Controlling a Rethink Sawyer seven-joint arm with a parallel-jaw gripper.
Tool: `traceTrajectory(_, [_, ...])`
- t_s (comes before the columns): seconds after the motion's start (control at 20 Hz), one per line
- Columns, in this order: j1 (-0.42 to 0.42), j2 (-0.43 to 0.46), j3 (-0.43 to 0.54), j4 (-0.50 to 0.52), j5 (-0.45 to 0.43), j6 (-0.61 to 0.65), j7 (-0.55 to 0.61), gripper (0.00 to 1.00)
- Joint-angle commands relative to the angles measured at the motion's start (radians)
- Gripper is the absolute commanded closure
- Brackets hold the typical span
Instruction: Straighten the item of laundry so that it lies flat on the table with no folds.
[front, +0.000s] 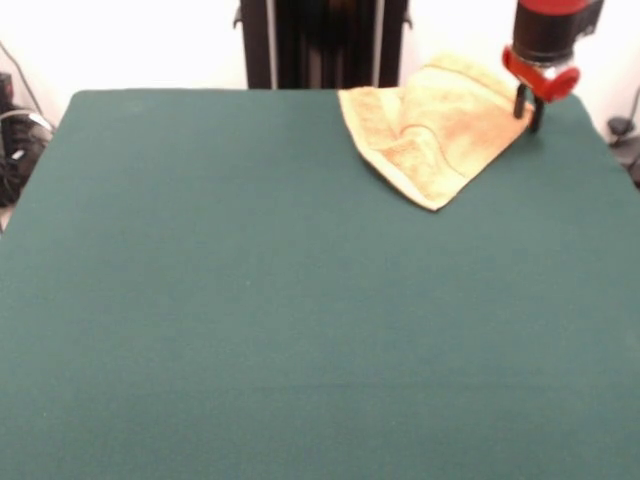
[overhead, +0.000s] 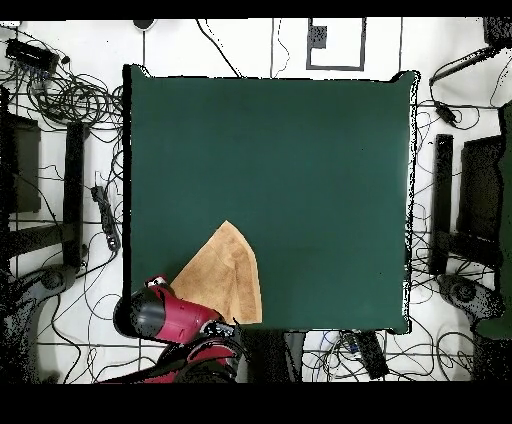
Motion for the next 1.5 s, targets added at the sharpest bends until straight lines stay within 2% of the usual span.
traceTrajectory(0.05, [0.014,0.130,0.080,0.000,0.031,-0.084,0.241,1.00])
traceTrajectory(0.25, [0.033,0.120,0.075,-0.012,0.050,-0.070,0.240,1.00])
traceTrajectory(0.7, [0.000,0.137,0.171,-0.060,0.054,-0.125,0.300,1.00])
traceTrajectory(1.2, [0.069,0.094,0.131,-0.132,0.127,-0.119,0.293,1.00])
traceTrajectory(1.5, [0.047,0.110,0.151,-0.157,0.119,-0.156,0.299,1.00])
